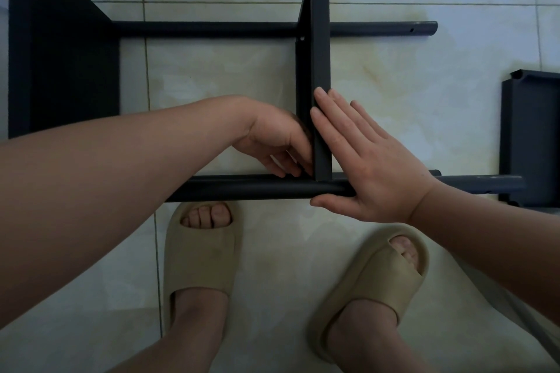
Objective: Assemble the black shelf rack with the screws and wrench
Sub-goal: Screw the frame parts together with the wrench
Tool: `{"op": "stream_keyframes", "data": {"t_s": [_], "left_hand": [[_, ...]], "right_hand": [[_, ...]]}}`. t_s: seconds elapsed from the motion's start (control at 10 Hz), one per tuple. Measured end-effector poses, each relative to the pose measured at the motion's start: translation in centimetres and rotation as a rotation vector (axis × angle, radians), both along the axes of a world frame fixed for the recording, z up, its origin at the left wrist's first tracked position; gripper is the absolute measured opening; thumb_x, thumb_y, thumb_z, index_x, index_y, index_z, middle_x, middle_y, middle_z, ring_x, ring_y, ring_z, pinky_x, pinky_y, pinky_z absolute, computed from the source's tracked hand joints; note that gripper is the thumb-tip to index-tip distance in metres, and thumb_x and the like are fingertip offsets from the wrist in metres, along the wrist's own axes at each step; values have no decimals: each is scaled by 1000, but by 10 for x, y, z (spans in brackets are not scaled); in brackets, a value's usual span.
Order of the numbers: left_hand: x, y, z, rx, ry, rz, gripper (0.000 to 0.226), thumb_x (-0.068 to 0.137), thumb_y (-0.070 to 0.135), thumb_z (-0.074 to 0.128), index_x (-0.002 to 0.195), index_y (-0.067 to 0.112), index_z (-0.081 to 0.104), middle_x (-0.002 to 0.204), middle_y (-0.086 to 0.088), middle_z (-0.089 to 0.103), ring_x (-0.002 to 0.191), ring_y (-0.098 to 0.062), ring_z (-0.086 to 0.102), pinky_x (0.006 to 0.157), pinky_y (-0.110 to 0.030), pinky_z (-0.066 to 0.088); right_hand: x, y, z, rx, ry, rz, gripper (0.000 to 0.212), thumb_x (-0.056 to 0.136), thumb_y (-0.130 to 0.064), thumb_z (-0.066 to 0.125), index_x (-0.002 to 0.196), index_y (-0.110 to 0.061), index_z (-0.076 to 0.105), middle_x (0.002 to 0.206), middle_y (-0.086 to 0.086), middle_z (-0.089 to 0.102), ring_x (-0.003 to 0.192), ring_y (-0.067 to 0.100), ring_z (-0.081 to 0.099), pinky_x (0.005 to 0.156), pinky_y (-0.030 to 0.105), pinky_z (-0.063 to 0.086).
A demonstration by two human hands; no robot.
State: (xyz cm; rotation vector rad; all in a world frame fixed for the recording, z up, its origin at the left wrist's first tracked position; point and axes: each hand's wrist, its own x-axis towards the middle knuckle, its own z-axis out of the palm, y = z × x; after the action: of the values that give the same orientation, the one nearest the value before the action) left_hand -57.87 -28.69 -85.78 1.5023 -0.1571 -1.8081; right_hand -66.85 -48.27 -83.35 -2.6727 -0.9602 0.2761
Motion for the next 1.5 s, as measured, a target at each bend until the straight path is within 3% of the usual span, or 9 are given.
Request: {"op": "stream_keyframes", "data": {"t_s": [0.3,0.6,0.7,0.8,0.9,1.0,1.4,1.5], "left_hand": [[-3,-3,-2,-11,-22,0,11,90,10,66,97,16,73,96,-2,71,93,-18,61,102,-39,47],[1,-1,1,-1,-30,-2,20,90,7,65,108,14,72,104,-3,71,103,-20,63,106,-42,46],[3,0,1,43,-9,-8,28,92,16,64,120,15,69,121,-4,71,118,-23,63,108,-45,46],[0,-2,0,53,-13,-27,20,93,19,63,111,18,72,120,-5,71,114,-23,64,103,-42,46],[-1,-4,0,38,-15,-19,11,92,13,65,100,16,72,102,-5,71,96,-20,62,90,-34,48],[-1,-5,0,16,-13,-6,11,91,8,66,97,15,71,97,-5,68,90,-18,59,85,-31,46],[1,-2,0,-14,-5,0,17,90,7,65,102,17,73,99,1,72,100,-18,63,102,-39,47],[3,0,-1,40,-3,5,24,93,16,62,116,15,71,111,-3,72,109,-21,64,103,-42,48]], "right_hand": [[0,0,-1,8,-1,-1,104,93,-70,49,158,4,18,167,23,9,157,35,5,123,57,21],[0,0,-2,7,0,-1,104,93,-71,49,159,3,17,168,22,8,157,34,5,123,56,21],[0,0,-2,5,5,0,104,93,-71,49,159,3,17,168,22,8,157,35,5,123,56,21],[0,0,-1,6,3,0,104,93,-70,50,158,4,18,168,23,9,157,35,5,123,57,22],[0,0,-1,8,3,0,104,93,-70,50,158,4,18,168,23,9,157,35,6,123,57,22],[0,0,-2,9,2,0,104,93,-71,49,158,4,18,168,22,9,157,35,5,123,57,22],[0,0,-2,11,-3,-1,104,93,-71,49,158,4,18,168,22,9,157,35,6,123,56,21],[0,0,-1,4,-4,-2,104,93,-70,50,158,4,18,168,23,9,157,35,5,124,55,20]]}}
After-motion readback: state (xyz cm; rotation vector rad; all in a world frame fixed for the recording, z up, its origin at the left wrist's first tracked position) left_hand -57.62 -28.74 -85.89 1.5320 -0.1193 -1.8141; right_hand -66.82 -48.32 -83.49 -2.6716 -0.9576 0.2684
